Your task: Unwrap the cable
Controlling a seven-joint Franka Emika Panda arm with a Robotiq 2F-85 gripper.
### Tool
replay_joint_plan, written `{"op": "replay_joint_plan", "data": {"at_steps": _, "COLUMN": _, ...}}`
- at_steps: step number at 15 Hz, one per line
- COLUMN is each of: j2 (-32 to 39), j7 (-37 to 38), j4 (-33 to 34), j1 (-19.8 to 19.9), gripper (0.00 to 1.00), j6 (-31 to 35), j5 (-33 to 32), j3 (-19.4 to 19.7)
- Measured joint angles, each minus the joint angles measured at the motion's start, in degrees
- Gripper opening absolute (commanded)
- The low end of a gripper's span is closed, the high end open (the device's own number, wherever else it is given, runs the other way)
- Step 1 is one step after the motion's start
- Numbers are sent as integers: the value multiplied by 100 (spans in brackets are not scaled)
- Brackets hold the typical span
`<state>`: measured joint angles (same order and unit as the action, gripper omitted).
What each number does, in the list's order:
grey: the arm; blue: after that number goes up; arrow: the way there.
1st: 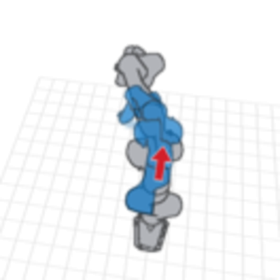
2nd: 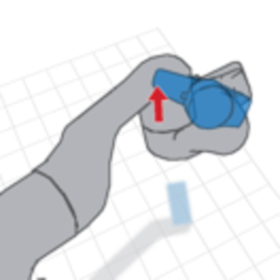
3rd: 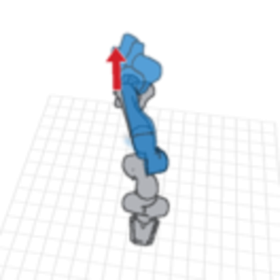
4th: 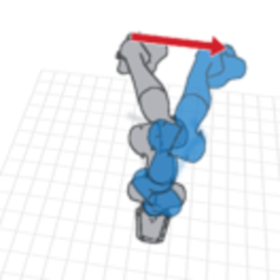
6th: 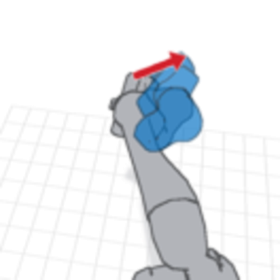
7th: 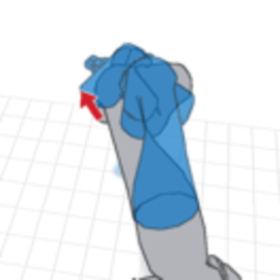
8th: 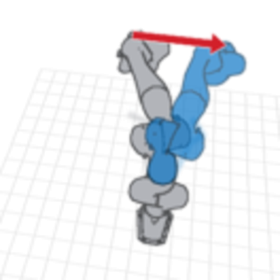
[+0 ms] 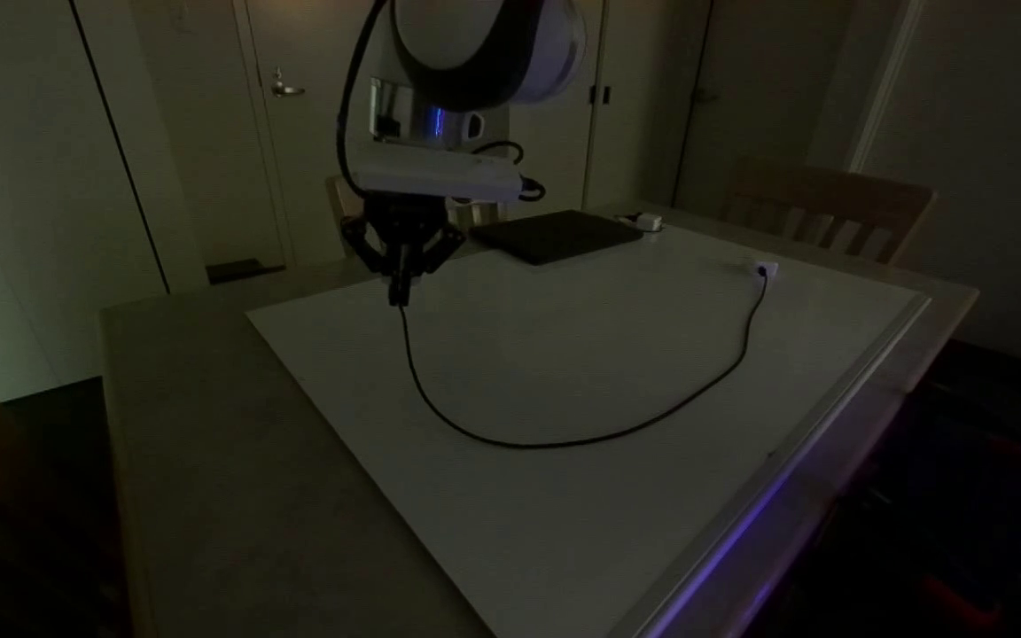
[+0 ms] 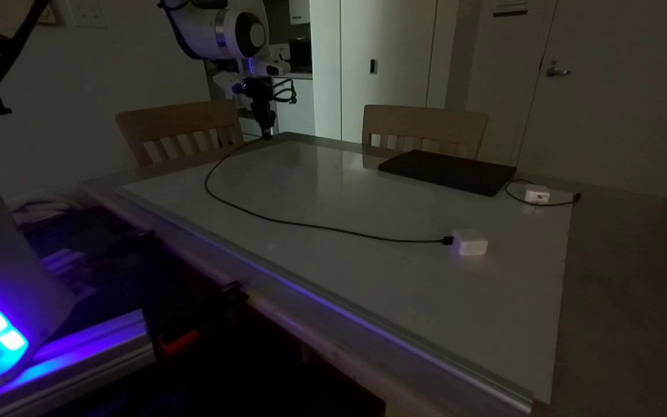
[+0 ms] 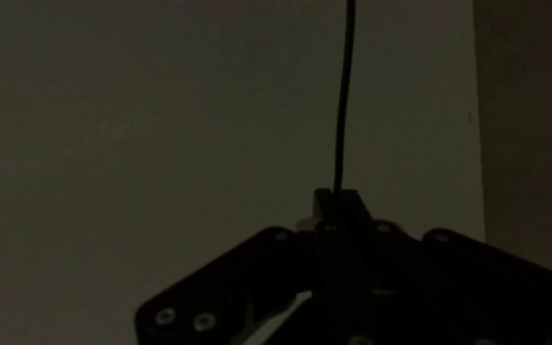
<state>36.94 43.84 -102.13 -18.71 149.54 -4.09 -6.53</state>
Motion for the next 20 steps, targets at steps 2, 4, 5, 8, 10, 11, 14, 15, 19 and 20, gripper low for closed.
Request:
{"op": "replay_joint_plan", "data": {"at_steps": 2, "j2": 52, "j7": -543, "j4": 107, "j1": -82, "gripper": 2, "j6": -4, "j5": 7, "j3": -57}}
{"op": "replay_joint_plan", "data": {"at_steps": 4, "j2": 206, "j7": -1111, "j4": 301, "j1": -139, "gripper": 2, "j6": -8, "j5": 16, "j3": -152}}
{"op": "replay_joint_plan", "data": {"at_steps": 5, "j2": 303, "j7": -1409, "j4": 413, "j1": -157, "gripper": 2, "j6": -20, "j5": 22, "j3": -208}}
{"op": "replay_joint_plan", "data": {"at_steps": 8, "j2": 578, "j7": -2311, "j4": 739, "j1": -202, "gripper": 7, "j6": -159, "j5": 26, "j3": -326}}
{"op": "replay_joint_plan", "data": {"at_steps": 10, "j2": 693, "j7": -2601, "j4": 880, "j1": -207, "gripper": 7, "j6": -223, "j5": 26, "j3": -355}}
{"op": "replay_joint_plan", "data": {"at_steps": 11, "j2": 718, "j7": -2650, "j4": 910, "j1": -207, "gripper": 7, "j6": -232, "j5": 26, "j3": -355}}
{"op": "replay_joint_plan", "data": {"at_steps": 14, "j2": 721, "j7": -2686, "j4": 933, "j1": -206, "gripper": 2, "j6": -255, "j5": 26, "j3": -355}}
{"op": "replay_joint_plan", "data": {"at_steps": 15, "j2": 721, "j7": -2759, "j4": 934, "j1": -207, "gripper": 2, "j6": -256, "j5": 30, "j3": -362}}
{"op": "replay_joint_plan", "data": {"at_steps": 19, "j2": 758, "j7": -3713, "j4": 992, "j1": -165, "gripper": 2, "j6": -460, "j5": 96, "j3": -654}}
{"op": "replay_joint_plan", "data": {"at_steps": 20, "j2": 783, "j7": -3960, "j4": 1038, "j1": -168, "gripper": 2, "j6": -597, "j5": 98, "j3": -750}}
